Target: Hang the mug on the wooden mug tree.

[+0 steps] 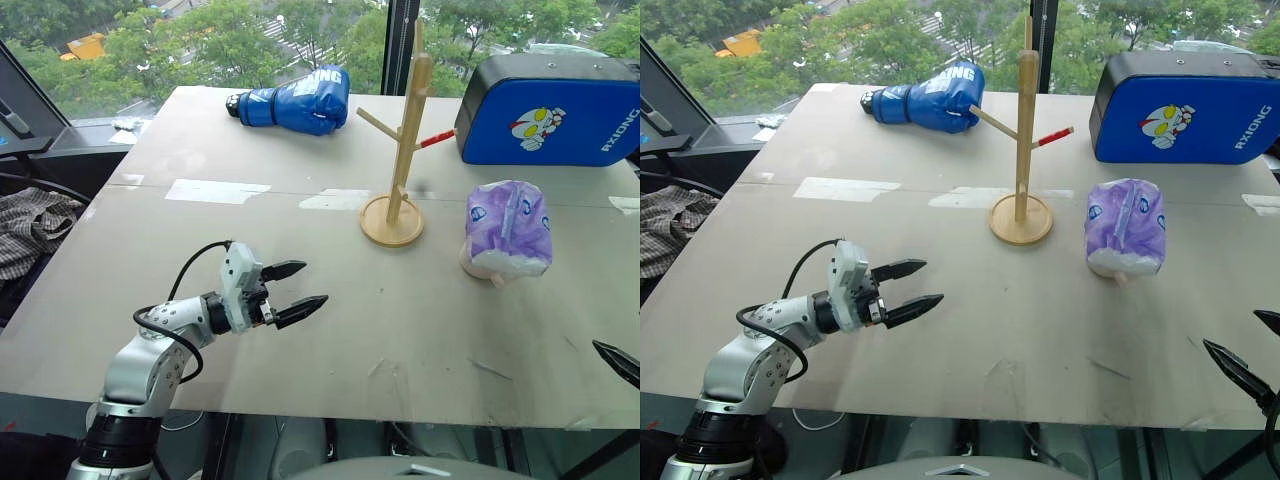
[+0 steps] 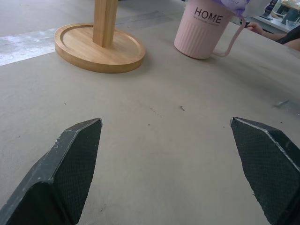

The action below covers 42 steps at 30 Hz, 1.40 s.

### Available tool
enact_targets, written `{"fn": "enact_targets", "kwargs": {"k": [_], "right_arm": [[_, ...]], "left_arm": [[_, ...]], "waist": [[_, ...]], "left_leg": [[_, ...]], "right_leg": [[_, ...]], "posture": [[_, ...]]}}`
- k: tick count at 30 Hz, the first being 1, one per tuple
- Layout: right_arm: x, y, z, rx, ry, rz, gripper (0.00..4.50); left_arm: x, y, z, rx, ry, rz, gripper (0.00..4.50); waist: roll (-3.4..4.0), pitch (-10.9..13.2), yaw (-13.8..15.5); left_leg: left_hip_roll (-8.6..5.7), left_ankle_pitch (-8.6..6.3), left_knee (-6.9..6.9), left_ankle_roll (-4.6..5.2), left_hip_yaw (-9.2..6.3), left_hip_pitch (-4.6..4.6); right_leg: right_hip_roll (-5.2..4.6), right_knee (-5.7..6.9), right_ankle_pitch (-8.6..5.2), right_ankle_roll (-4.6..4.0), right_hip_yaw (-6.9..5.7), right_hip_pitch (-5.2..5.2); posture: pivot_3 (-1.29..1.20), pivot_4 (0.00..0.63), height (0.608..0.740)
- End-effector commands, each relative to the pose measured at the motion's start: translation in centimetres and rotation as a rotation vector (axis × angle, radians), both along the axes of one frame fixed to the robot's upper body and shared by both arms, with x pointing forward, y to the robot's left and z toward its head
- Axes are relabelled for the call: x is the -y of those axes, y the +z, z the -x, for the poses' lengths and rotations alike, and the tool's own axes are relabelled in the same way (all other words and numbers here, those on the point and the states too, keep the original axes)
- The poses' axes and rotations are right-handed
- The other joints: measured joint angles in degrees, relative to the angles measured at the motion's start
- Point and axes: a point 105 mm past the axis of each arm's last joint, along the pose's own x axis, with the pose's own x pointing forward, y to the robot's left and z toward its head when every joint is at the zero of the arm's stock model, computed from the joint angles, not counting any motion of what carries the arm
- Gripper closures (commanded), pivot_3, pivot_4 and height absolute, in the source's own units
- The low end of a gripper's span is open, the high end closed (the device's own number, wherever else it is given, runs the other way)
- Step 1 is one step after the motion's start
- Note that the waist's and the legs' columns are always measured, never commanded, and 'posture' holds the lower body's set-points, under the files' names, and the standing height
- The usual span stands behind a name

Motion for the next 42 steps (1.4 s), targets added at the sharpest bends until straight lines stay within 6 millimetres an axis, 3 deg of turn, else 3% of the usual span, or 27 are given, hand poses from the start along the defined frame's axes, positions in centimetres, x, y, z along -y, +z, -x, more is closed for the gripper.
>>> {"fn": "enact_targets", "kwargs": {"k": [1,6,13,20,25,28,33,35,36,39,42], "right_arm": [[-1.0,0.5,-0.9,0.081,0.031,0.059,0.05],[-4.2,2.9,-2.8,0.236,0.107,0.170,0.05],[-9.2,5.7,-4.7,0.379,0.248,0.260,0.05],[-12.2,4.2,-7.3,0.426,0.334,0.457,0.05],[-11.9,2.7,-9.7,0.434,0.303,0.577,0.05],[-11.7,2.2,-10.3,0.443,0.293,0.609,0.90],[-12.1,2.5,-10.5,0.461,0.308,0.563,3.09],[-12.3,3.1,-10.3,0.473,0.308,0.516,4.18],[-12.5,3.7,-10.1,0.485,0.310,0.477,4.48],[-12.3,6.0,-9.5,0.538,0.290,0.335,4.48],[-9.6,8.8,-9.5,0.595,0.178,0.279,4.48]], "left_arm": [[0.2,2.2,-0.6,0.086,-0.015,0.018,0.00],[1.2,5.2,-1.9,0.171,-0.051,0.092,0.00],[2.3,6.1,0.5,0.233,-0.249,0.079,0.00],[2.8,6.3,1.3,0.263,-0.322,0.066,0.00],[2.7,6.0,1.6,0.268,-0.296,0.053,0.00],[2.7,5.8,2.1,0.275,-0.283,0.046,0.00],[3.0,6.1,2.0,0.289,-0.263,0.053,0.00],[3.1,6.1,2.1,0.286,-0.258,0.059,0.00],[3.1,6.0,2.2,0.283,-0.258,0.059,0.00],[3.1,6.0,2.3,0.284,-0.263,0.067,0.00],[3.2,6.0,2.2,0.284,-0.272,0.082,0.00]], "waist": [[-0.01,0.0,0.0],[0.09,0.0,0.0],[0.07,0.0,-0.4],[0.03,0.0,-0.1],[0.02,0.0,-0.1],[0.01,0.0,-0.1],[0.01,0.0,-0.1],[0.00,0.0,0.0],[0.00,0.0,-0.1],[0.01,0.0,-0.1],[0.01,0.0,-0.1]], "left_leg": [[0.00,0.00,0.00,0.00,0.00,0.00],[-0.07,0.08,0.04,-0.13,-0.08,-0.07],[-0.09,0.09,0.03,-0.21,-0.21,-0.01],[-0.20,0.12,0.05,-0.27,-0.32,-0.03],[-0.21,0.12,0.06,-0.27,-0.33,-0.05],[-0.20,0.13,0.05,-0.27,-0.34,-0.05],[-0.18,0.13,0.05,-0.28,-0.35,-0.06],[-0.19,0.13,0.05,-0.28,-0.35,-0.06],[-0.19,0.13,0.05,-0.28,-0.35,-0.06],[-0.18,0.13,0.05,-0.28,-0.35,-0.07],[-0.18,0.13,0.05,-0.28,-0.36,-0.06]], "right_leg": [[0.00,0.00,0.00,0.00,0.00,0.00],[0.02,0.01,0.00,0.04,-0.06,-0.01],[0.18,0.00,0.00,0.04,0.12,-0.01],[0.27,0.00,0.00,0.05,0.06,0.00],[0.27,0.00,-0.01,0.05,0.06,-0.02],[0.26,0.00,-0.02,0.06,0.06,-0.02],[0.23,0.00,-0.02,0.07,0.04,-0.03],[0.23,0.00,-0.02,0.07,0.04,-0.02],[0.23,0.00,-0.02,0.07,0.04,-0.02],[0.26,0.01,-0.01,0.06,0.04,-0.02],[0.28,0.02,-0.01,0.05,0.05,-0.02]], "posture": [[0.00,0.150,0.733],[0.00,0.150,0.733],[0.00,0.150,0.733],[0.00,0.150,0.733],[0.00,0.150,0.733],[0.00,0.150,0.733],[0.00,0.150,0.733],[0.00,0.150,0.733],[0.00,0.150,0.733],[0.00,0.150,0.733],[0.00,0.150,0.733]]}}
